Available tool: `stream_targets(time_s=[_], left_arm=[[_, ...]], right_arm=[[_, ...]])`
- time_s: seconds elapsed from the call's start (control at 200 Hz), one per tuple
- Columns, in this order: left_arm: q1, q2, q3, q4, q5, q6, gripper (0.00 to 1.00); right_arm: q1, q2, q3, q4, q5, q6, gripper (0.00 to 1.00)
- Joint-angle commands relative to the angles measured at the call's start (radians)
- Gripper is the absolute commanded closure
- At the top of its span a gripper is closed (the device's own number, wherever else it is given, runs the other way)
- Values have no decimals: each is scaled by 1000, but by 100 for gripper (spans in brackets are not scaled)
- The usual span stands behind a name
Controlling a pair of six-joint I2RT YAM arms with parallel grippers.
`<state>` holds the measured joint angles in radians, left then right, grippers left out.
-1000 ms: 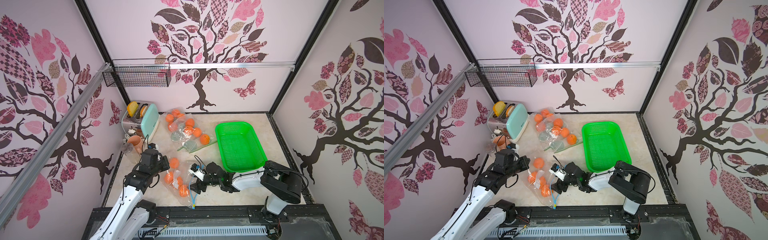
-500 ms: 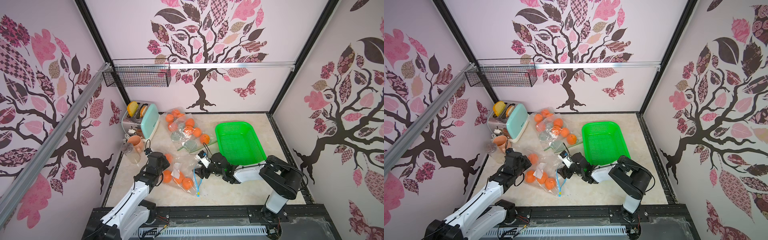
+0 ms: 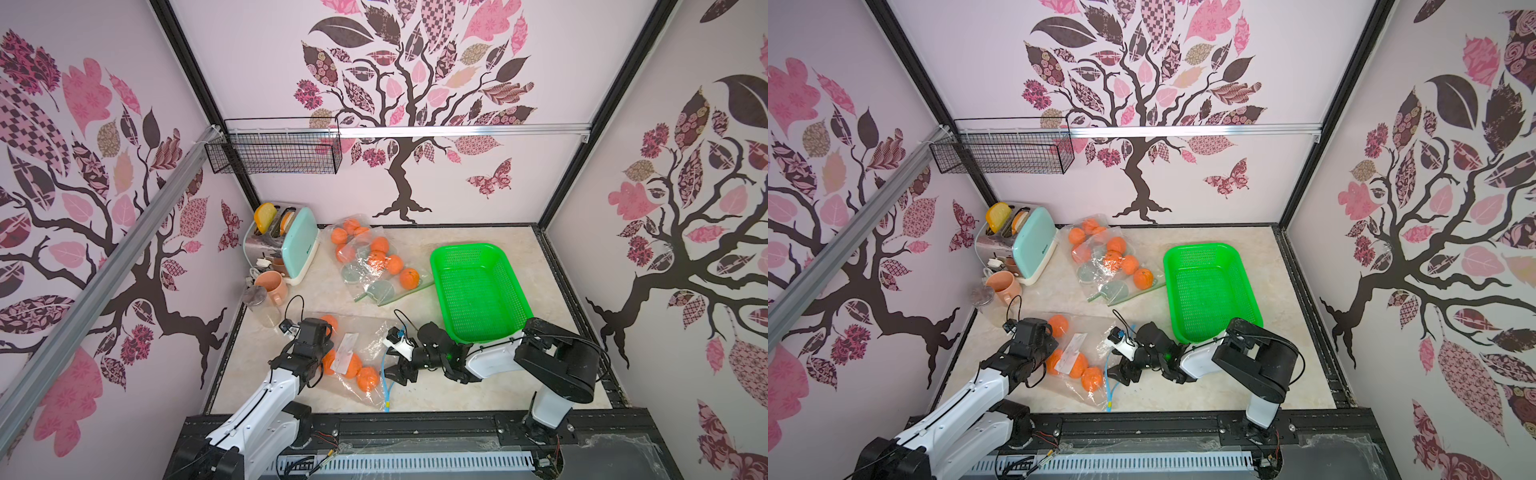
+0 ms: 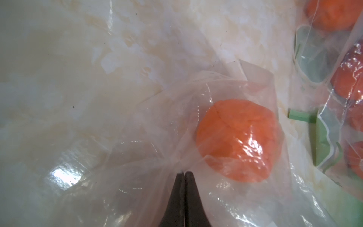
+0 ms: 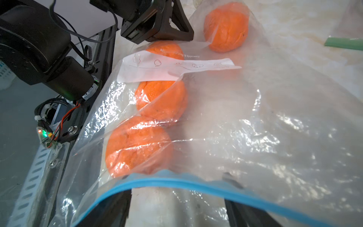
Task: Open the zip-top bag and take out the orange
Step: Pick up the orange from the zipper food storage bag.
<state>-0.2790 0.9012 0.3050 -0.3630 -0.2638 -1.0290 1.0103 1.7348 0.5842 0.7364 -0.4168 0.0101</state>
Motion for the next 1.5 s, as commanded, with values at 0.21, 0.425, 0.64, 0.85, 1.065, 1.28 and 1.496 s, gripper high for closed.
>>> stream_targets(time_s=[0.21,0.425,0.64,0.85,1.065,1.28,1.496], left_arm=[[4,-7,-125,128,180,-164,100],[4,-74,-142,141,144,-236,100],[0,-94,-172,211,133,-309,100],[-2,-108,-167,189,118,-305,100],[-2,-103,-153,199,118,-230,100],[-2,-81,-107,150,82,-150,100],[-2,-160,-90,56,-67,-71,100]], right_arm=[[65,9,31,-60,-51,-154,17],[106,-6,21,-92,-82,-234,11],[154,41,49,-44,-48,-253,6],[155,114,96,-9,13,-217,10],[155,120,93,14,12,-212,24],[154,46,53,-30,67,-228,38],[127,-76,-5,-180,186,-137,47]])
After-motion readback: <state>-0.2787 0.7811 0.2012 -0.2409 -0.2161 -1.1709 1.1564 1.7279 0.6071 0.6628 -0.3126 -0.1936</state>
